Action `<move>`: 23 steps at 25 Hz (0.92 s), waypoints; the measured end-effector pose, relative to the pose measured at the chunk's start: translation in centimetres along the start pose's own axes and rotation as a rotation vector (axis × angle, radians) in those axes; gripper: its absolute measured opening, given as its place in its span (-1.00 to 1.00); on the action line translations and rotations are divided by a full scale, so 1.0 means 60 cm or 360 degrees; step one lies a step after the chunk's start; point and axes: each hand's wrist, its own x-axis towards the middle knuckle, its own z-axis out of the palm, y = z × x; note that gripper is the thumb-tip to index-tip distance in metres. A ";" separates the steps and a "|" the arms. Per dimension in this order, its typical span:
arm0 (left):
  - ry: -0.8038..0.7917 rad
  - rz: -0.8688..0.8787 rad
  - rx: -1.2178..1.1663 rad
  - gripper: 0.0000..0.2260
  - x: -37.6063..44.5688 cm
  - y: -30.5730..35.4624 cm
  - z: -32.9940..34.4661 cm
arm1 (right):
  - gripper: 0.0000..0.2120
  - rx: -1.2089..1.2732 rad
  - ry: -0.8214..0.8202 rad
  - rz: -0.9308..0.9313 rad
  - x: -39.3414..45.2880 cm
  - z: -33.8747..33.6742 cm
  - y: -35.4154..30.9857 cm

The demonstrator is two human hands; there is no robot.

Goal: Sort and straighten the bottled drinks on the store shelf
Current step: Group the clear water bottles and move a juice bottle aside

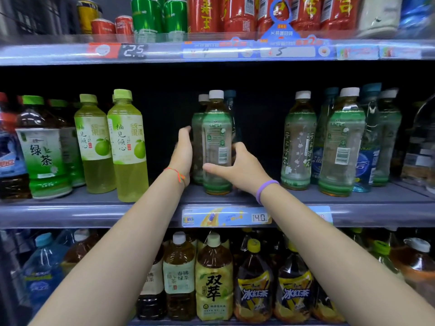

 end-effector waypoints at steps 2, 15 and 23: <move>0.0039 0.0051 0.0057 -0.50 -0.007 -0.002 0.010 | -0.35 -0.0023 0.0039 -0.0025 -0.005 -0.006 0.001; -0.0230 0.0231 0.0663 -0.43 -0.080 -0.029 0.115 | -0.31 -0.0741 0.0520 0.0202 -0.059 -0.108 0.045; -0.0318 0.0337 0.0752 -0.58 -0.064 -0.054 0.197 | -0.08 -0.0993 0.0930 -0.0054 -0.090 -0.141 0.081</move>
